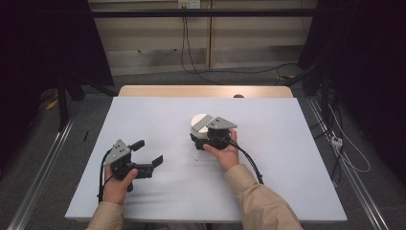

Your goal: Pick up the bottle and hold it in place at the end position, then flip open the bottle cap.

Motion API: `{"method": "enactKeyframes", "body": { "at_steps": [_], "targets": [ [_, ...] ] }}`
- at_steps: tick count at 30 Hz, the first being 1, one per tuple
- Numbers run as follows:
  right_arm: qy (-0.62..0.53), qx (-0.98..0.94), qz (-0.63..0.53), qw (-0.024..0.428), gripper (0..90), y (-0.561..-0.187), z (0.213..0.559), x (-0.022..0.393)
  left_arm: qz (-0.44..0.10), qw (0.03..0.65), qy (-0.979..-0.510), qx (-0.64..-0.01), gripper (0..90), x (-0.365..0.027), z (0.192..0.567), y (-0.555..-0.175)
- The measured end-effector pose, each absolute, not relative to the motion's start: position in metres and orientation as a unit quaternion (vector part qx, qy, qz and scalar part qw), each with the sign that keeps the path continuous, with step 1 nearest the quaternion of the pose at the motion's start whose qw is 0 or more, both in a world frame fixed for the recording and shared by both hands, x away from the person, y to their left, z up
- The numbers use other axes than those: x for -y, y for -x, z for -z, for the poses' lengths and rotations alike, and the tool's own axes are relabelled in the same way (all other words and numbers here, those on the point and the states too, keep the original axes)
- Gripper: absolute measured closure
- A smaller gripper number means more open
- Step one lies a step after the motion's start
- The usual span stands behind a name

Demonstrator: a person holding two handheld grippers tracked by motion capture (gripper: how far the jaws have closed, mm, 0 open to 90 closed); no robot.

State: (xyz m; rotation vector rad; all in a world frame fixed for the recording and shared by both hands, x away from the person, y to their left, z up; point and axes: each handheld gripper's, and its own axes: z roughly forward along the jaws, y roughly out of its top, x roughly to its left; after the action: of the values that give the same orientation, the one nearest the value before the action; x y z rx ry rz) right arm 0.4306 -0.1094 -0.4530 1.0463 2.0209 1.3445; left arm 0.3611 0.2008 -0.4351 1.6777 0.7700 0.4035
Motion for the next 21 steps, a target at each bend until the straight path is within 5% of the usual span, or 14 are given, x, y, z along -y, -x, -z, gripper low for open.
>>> {"method": "enactKeyframes", "body": {
  "at_steps": [21],
  "targets": [
    [-0.383,-0.741,-0.494,0.247,18.6,-0.431,0.454,0.109,-0.172,0.579,-0.729,-0.321,3.2,-0.183,0.431,-0.369]
  ]
}}
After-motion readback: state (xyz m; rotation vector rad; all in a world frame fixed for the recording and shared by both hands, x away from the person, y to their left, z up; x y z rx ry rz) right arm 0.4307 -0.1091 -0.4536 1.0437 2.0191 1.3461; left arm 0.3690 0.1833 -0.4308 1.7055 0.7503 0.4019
